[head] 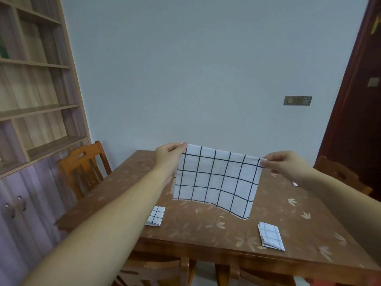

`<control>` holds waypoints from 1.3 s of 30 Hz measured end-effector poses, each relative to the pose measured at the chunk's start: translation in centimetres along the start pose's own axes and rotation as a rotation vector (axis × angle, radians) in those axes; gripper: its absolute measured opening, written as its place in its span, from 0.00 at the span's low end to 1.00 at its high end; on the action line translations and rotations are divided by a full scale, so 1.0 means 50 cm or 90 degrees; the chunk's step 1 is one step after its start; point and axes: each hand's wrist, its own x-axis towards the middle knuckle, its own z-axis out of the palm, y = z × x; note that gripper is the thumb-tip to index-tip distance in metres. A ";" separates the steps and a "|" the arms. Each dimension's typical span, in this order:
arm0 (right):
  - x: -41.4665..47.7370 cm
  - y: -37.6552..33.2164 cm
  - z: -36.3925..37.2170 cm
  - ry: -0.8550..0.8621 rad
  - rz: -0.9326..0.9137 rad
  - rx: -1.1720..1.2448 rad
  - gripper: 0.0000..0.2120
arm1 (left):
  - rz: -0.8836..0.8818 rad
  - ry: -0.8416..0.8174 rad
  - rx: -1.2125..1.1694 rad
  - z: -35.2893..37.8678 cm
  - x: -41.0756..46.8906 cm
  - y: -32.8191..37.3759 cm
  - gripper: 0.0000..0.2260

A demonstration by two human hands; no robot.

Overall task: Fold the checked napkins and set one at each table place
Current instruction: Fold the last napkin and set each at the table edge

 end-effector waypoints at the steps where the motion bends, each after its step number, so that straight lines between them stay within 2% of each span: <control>1: 0.001 0.000 0.004 0.018 0.010 0.071 0.07 | -0.002 -0.009 0.003 -0.002 0.000 -0.002 0.06; 5: -0.003 0.001 0.020 0.043 0.043 0.239 0.08 | -0.028 -0.035 -0.024 -0.008 -0.006 -0.003 0.11; 8: -0.015 0.004 0.031 -0.034 0.045 0.204 0.06 | -0.050 -0.047 -0.042 -0.012 -0.008 -0.004 0.22; 9: -0.019 0.001 0.033 -0.048 0.044 0.196 0.04 | -0.050 -0.045 -0.036 -0.015 -0.007 -0.004 0.21; 11: -0.021 -0.005 0.033 -0.046 0.041 0.215 0.02 | -0.042 -0.042 -0.014 -0.022 -0.006 -0.005 0.14; 14: -0.018 -0.021 0.025 -0.032 0.031 0.242 0.04 | -0.065 -0.045 0.005 -0.036 0.002 -0.017 0.06; 16: -0.017 -0.036 0.024 -0.021 -0.003 0.212 0.04 | -0.090 -0.049 0.029 -0.041 0.004 -0.024 0.08; 18: -0.017 -0.053 0.028 -0.030 -0.044 0.125 0.04 | -0.045 -0.059 0.144 -0.040 -0.001 -0.026 0.12; 20: -0.016 -0.068 0.041 -0.060 -0.079 0.023 0.06 | 0.054 -0.105 0.272 -0.025 -0.023 -0.016 0.16; 22: -0.015 -0.082 0.062 -0.109 -0.105 -0.056 0.07 | 0.119 -0.202 0.334 0.003 -0.047 0.000 0.18; 24: -0.019 -0.101 0.080 -0.150 -0.130 -0.110 0.07 | 0.122 -0.308 0.322 0.039 -0.072 0.013 0.19; 26: -0.021 -0.116 0.093 -0.165 -0.149 -0.118 0.07 | 0.091 -0.366 0.300 0.067 -0.087 0.019 0.15; 30: -0.023 -0.120 0.092 -0.138 -0.156 -0.104 0.05 | 0.095 -0.315 0.295 0.090 -0.087 0.022 0.03; 39: -0.040 -0.102 0.069 -0.162 -0.076 -0.138 0.09 | 0.053 -0.283 0.187 0.079 -0.079 0.018 0.06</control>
